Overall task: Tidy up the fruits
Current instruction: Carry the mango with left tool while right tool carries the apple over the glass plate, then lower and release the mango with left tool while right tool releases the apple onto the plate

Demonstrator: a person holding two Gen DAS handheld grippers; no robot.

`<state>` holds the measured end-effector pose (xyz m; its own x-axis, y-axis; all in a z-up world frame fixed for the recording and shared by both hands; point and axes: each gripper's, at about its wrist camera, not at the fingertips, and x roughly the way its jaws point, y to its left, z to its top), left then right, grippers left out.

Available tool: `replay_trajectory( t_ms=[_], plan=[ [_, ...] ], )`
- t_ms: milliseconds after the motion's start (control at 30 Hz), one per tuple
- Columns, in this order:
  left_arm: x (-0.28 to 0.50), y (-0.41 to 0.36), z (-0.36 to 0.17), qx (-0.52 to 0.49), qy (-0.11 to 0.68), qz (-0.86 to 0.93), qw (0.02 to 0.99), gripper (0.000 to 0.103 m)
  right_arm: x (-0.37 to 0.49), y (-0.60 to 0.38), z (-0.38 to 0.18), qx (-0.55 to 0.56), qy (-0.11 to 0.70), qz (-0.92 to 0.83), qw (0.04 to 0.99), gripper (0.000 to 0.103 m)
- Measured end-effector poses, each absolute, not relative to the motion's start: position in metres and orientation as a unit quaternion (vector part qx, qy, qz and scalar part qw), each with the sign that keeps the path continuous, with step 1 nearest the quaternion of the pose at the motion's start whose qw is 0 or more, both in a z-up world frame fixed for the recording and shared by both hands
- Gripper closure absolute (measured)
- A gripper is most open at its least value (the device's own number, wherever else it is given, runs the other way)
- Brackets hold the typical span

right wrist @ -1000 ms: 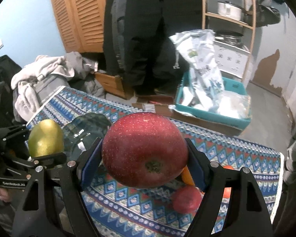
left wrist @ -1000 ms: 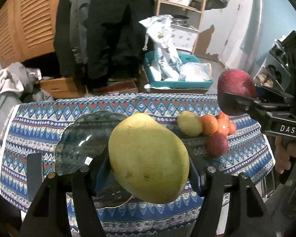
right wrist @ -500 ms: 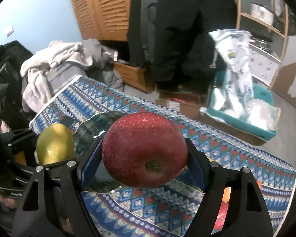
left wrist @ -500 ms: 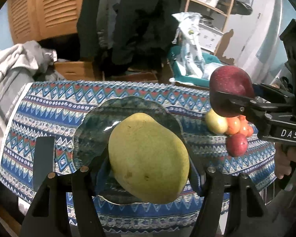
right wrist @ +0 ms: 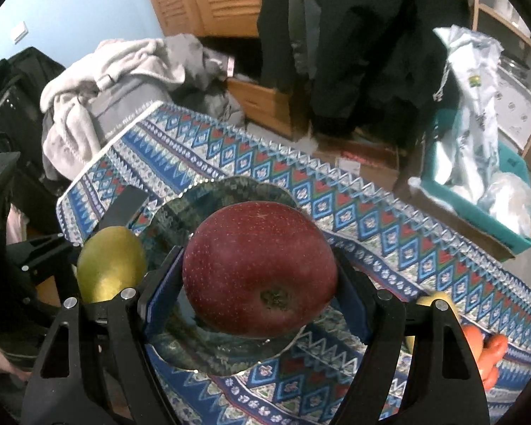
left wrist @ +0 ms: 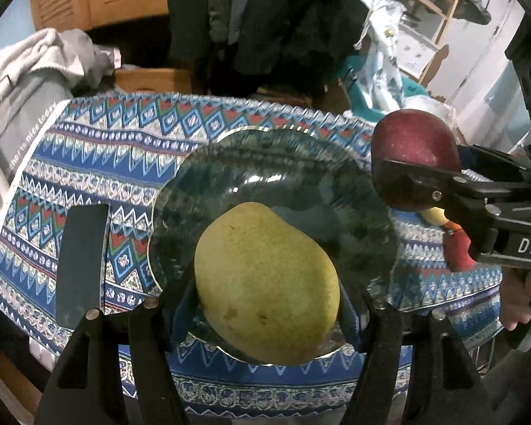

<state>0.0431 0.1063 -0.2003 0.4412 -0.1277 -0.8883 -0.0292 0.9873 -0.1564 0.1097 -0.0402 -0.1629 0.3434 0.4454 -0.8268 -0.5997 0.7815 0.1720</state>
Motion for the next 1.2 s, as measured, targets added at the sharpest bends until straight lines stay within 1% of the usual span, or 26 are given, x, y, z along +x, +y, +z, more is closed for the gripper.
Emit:
replay_trajectory(
  t_ms=[300, 567, 933, 1200],
  plan=[
    [0.05, 0.113, -0.232, -0.082, 0.566, -0.023, 0.82, 0.034, 0.111, -0.022, -0.198, -0.086, 0.517, 0.326, 0.787, 0.024],
    [0.051, 0.112, -0.247, -0.079, 0.585, -0.019, 0.807, 0.034, 0.11, -0.017, -0.225, -0.098, 0.548, 0.322, 0.766, 0.024],
    [0.053, 0.109, -0.269, -0.079, 0.614, -0.022, 0.785, 0.034, 0.108, -0.014, -0.247, -0.11, 0.574, 0.315, 0.748, 0.024],
    [0.054, 0.106, -0.268, -0.081, 0.612, -0.027, 0.786, 0.033, 0.104, -0.008, -0.256, -0.126, 0.581, 0.317, 0.739, 0.023]
  ],
)
